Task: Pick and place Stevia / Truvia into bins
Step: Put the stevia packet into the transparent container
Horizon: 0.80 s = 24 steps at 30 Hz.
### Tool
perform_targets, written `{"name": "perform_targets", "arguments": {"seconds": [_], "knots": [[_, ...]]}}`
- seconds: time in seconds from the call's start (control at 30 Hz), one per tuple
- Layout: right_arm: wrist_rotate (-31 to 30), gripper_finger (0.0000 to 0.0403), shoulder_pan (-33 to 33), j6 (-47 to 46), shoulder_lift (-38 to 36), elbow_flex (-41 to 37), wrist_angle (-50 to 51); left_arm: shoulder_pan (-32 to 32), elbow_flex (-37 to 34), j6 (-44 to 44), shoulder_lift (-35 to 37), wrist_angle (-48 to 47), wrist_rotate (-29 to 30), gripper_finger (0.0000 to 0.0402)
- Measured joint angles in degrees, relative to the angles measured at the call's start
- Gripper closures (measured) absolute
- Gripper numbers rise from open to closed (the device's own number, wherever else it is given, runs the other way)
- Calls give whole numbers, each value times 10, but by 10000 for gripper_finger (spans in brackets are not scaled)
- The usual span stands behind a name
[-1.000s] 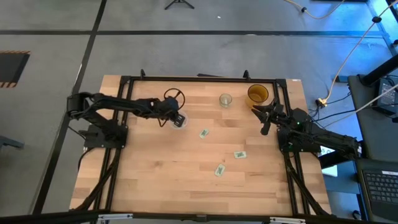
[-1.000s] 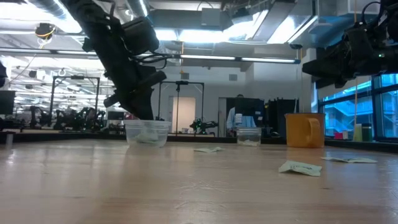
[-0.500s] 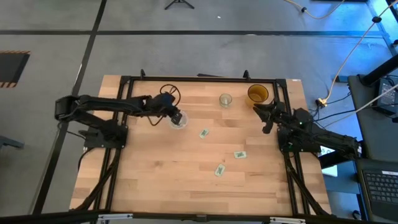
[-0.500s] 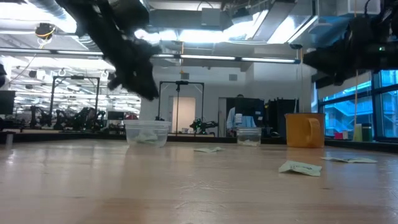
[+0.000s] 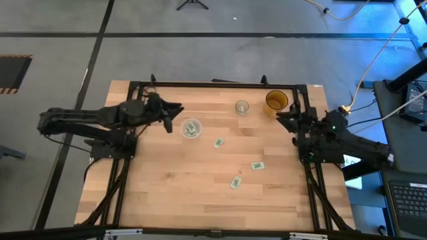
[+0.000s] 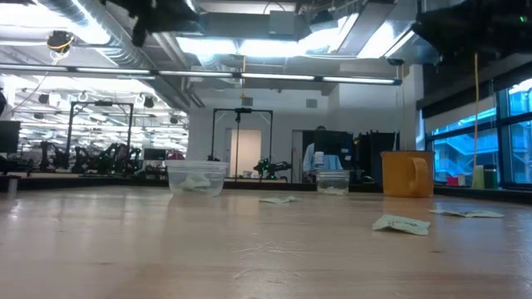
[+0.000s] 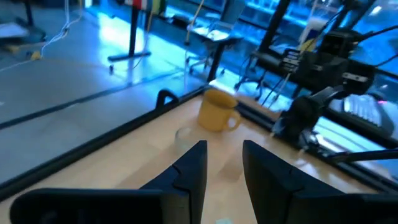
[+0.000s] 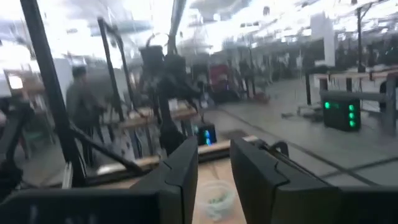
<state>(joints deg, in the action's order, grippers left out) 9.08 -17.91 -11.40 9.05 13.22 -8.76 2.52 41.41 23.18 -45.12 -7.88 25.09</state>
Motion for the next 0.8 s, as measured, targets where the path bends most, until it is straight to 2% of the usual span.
{"name": "perform_targets", "arguments": {"seconds": [0.23, 0.47, 0.67, 0.8], "knots": [[0, 304, 33, 129, 234, 194, 131, -51, 0, -30, 51, -8, 97, 304], [-47, 304, 80, 284, 489, 386, 278, -94, -32, -40, 96, 4, 114, 304], [-49, 304, 105, 347, 644, 480, 284, -115, -80, -14, 140, 5, 140, 304], [-50, 304, 108, 435, 719, 512, 283, -116, -98, -10, 151, 7, 154, 304]]}}
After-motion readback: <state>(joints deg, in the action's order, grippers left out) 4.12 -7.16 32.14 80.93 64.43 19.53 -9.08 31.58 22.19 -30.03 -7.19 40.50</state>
